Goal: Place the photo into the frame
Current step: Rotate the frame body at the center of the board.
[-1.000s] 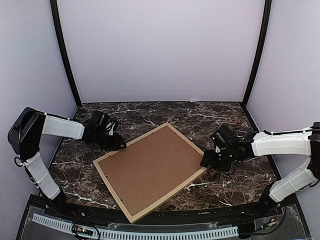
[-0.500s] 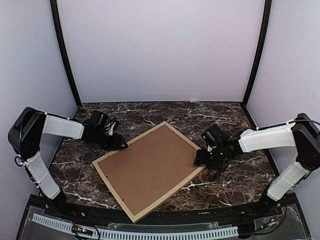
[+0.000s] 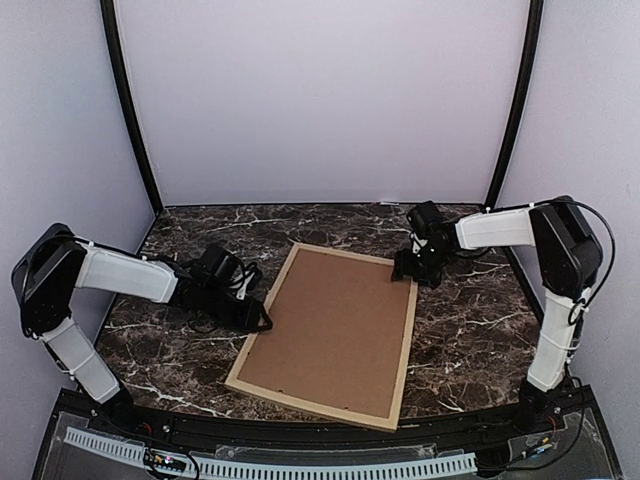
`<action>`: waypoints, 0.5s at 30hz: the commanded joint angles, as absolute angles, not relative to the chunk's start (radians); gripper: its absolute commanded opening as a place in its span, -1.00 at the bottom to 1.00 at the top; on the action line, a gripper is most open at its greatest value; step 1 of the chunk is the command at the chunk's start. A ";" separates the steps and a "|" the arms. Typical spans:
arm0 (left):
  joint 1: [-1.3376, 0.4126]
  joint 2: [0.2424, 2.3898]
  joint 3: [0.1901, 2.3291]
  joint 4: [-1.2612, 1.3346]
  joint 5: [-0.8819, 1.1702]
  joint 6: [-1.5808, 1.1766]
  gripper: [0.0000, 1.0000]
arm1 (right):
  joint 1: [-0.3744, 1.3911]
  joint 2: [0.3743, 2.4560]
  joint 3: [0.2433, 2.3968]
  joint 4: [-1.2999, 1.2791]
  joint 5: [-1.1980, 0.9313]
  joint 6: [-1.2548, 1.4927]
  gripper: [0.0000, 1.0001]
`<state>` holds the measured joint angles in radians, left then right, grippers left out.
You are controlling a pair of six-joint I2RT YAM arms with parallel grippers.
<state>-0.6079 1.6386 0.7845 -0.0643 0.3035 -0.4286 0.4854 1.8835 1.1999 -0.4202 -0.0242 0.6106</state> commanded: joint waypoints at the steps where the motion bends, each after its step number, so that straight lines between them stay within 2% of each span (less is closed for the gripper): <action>1: -0.746 1.594 0.739 -0.069 0.478 -0.506 -0.07 | 0.523 1.976 1.343 -0.370 -0.200 0.460 0.46; 5: -0.753 1.530 0.741 -0.086 0.461 -0.509 -0.06 | 0.516 1.994 1.410 -0.431 -0.152 0.393 0.47; 11: -0.750 1.498 0.863 -0.242 0.191 -0.452 0.18 | 0.488 1.877 1.334 -0.468 -0.057 0.369 0.50; 15: -0.717 1.538 0.951 -0.299 0.114 -0.449 0.30 | 0.490 1.796 1.233 -0.463 -0.056 0.376 0.50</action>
